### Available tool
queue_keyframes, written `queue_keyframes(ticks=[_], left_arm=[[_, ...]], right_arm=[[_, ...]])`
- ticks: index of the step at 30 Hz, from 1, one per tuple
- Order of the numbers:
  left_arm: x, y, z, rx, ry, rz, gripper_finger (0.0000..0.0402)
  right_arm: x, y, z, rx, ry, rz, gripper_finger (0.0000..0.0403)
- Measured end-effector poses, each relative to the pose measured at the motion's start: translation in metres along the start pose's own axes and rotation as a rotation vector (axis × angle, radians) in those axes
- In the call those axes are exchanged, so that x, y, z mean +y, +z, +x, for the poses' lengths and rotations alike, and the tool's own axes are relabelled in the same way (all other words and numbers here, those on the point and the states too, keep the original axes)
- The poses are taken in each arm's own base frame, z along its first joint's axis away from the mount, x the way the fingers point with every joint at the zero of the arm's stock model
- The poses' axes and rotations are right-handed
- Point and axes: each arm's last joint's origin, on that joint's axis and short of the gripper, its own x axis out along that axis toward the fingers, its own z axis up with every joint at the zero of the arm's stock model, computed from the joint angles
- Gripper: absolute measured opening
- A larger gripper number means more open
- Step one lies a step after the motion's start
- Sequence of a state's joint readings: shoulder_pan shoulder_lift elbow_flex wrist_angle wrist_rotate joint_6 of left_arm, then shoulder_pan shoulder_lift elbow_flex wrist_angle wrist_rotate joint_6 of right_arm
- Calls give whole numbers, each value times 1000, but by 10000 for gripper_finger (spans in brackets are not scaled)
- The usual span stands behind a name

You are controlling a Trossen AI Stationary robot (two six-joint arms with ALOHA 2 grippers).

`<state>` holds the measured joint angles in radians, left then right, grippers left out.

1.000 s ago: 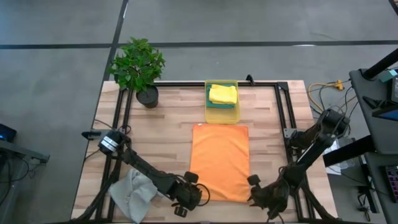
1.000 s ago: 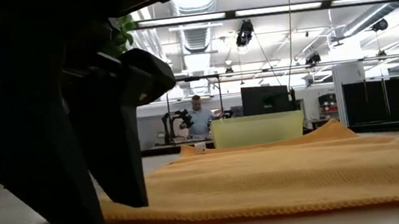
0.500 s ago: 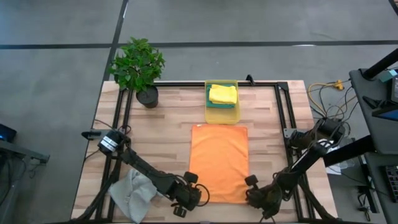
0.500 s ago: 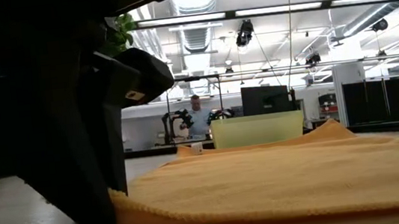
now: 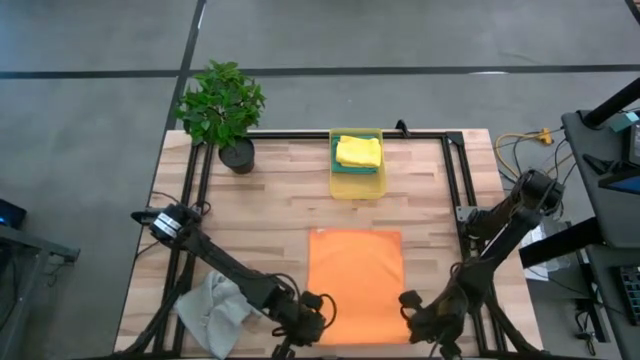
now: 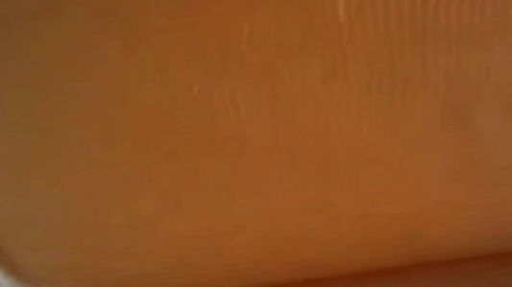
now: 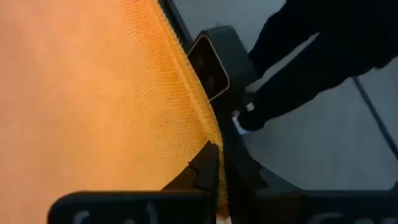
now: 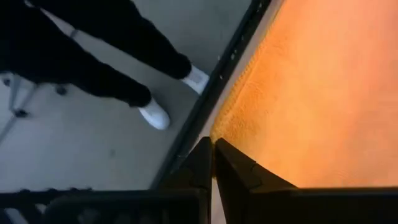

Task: Fold microfiber towels
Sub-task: Fold the orange microfiber towel

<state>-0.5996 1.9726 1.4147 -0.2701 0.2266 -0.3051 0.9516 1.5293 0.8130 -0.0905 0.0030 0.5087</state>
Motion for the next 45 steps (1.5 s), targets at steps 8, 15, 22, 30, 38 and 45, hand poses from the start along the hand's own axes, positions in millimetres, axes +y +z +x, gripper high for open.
queue_keyframes(ticks=[8,15,22,30,38,45], left_arm=[[-3,8,-27,-68,161,3,0],[13,3,-45,-54,382,-20,0],[24,3,-51,-27,435,5,0],[34,-1,-57,-2,606,3,0],[46,-5,-62,53,675,-5,0],[65,-1,-69,78,722,50,0]], right_arm=[[-11,-5,-42,-33,-212,68,9],[-31,-17,-66,24,-342,136,9],[-47,-18,-68,24,-392,188,9],[-65,-25,-65,37,-454,266,9],[-76,-26,-65,39,-495,299,9],[-89,-24,-68,26,-547,330,8]])
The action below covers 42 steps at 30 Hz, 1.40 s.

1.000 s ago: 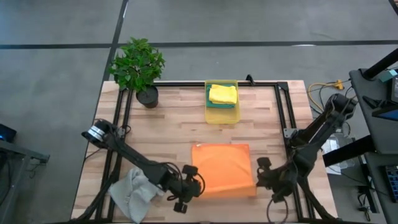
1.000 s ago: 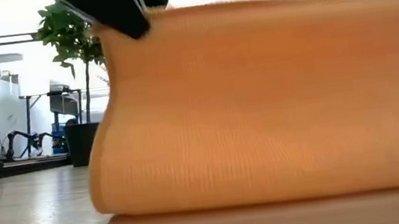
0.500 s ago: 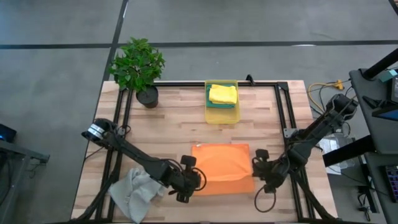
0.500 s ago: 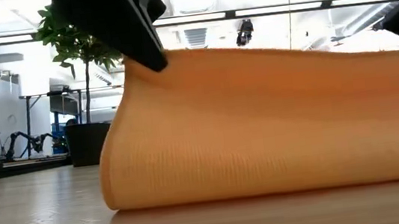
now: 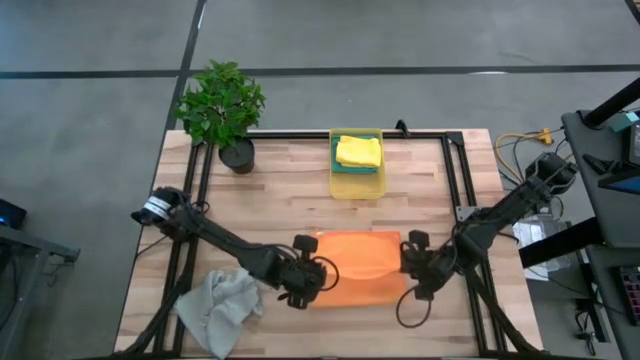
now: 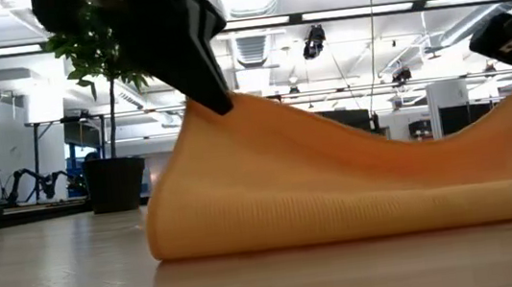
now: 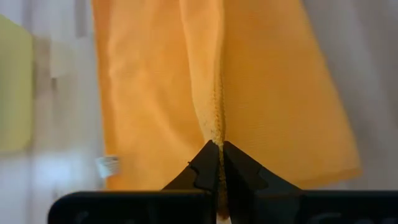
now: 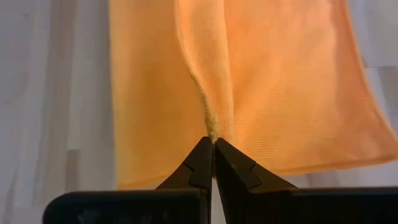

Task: Fold microfiber towels
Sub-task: Fold the orange microfiber towel

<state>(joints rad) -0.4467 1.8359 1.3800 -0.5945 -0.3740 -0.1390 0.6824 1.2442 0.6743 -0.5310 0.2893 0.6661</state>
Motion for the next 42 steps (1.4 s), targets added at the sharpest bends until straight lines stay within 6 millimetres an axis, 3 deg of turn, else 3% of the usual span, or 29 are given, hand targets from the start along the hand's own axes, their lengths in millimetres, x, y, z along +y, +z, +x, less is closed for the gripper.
queue_keyframes(ticks=[8,14,26,42], left_arm=[[28,1,11,25,42,29,0],[45,-10,24,75,70,3,0],[49,-29,41,98,79,-10,0],[65,-36,51,107,134,-45,0]], right_arm=[[-15,5,4,29,-64,49,8],[-25,11,6,30,-93,78,8],[-48,16,10,75,-179,157,8],[-56,13,11,107,-216,213,8]])
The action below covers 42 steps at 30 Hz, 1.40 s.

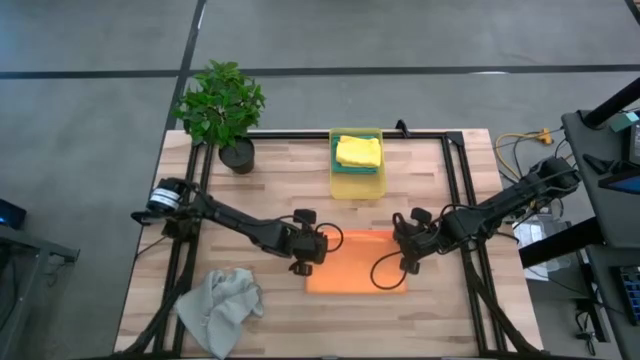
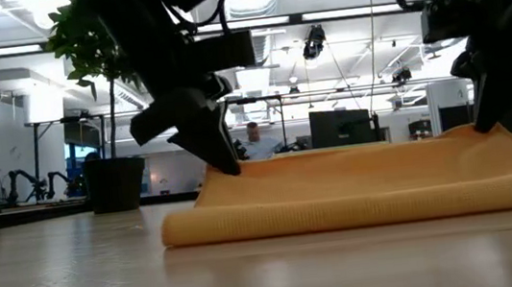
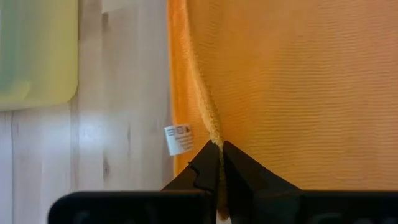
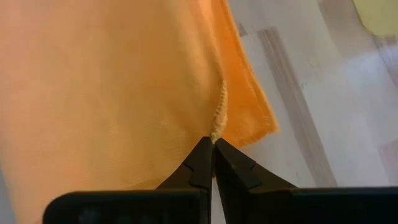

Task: Fold microfiber towels
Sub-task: Fold the orange microfiber towel

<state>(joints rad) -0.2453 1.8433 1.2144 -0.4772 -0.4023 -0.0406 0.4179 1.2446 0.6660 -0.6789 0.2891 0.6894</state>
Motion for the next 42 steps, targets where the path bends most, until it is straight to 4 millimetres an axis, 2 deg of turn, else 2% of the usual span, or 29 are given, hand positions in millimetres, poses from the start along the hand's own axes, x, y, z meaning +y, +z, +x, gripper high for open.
queue_keyframes(ticks=[9,16,23,28,31,34,39,42], left_arm=[[8,-8,12,-14,15,-34,0],[17,-10,17,-1,35,-60,7],[25,-8,15,-19,111,-79,74],[39,-3,-2,-65,204,-119,137],[47,0,-11,-96,139,-145,153],[52,1,-11,-107,-7,-163,131],[58,-4,6,-64,-84,-176,17],[62,-5,17,-47,-91,-190,11]], right_arm=[[-2,-4,4,12,-11,50,9],[-7,-4,7,18,-27,121,30],[-15,2,7,-7,-59,210,69],[-14,11,-9,-97,-12,237,96],[-8,17,-19,-189,90,259,102],[0,21,-22,-231,191,292,93],[8,17,-2,-114,220,363,25],[15,14,14,-51,193,389,13]])
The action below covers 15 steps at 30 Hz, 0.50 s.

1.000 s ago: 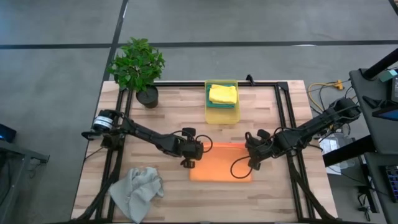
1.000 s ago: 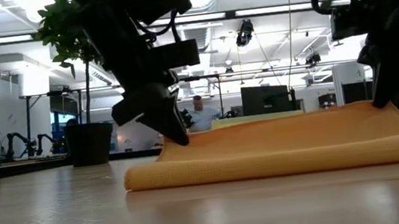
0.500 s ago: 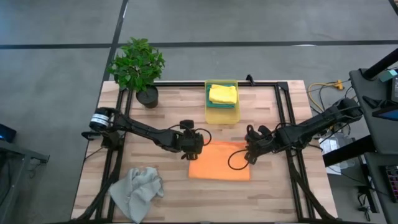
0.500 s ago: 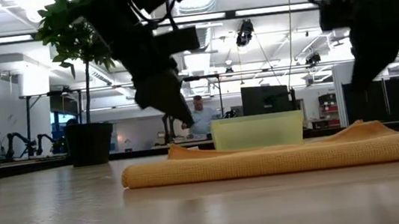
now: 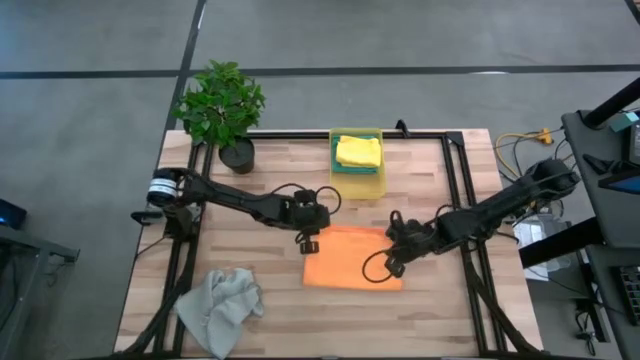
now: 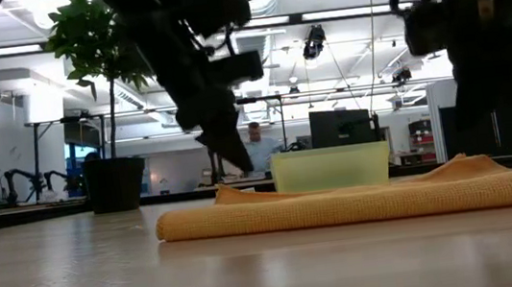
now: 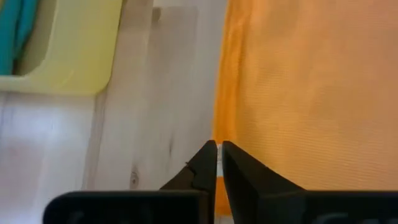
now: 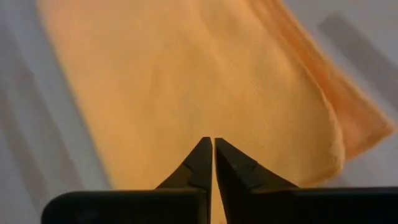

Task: Fold microfiber towels
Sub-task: Fold the orange microfiber towel

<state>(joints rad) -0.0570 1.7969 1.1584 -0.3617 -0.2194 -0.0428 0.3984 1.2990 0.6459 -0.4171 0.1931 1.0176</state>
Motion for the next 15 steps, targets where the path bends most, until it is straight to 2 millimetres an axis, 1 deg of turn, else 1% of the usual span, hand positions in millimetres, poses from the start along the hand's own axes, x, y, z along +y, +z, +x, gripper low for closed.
queue_keyframes(ticks=[5,8,11,15], left_arm=[[-5,-6,13,47,-56,9,2],[-12,-11,21,79,-111,17,1],[-19,-16,26,122,-116,3,0],[-29,-19,24,146,-134,-33,0]], right_arm=[[1,-7,26,89,-48,20,9],[-1,-11,38,120,-99,31,9],[-4,-9,45,127,-128,71,9],[-9,-3,51,132,-149,78,9]])
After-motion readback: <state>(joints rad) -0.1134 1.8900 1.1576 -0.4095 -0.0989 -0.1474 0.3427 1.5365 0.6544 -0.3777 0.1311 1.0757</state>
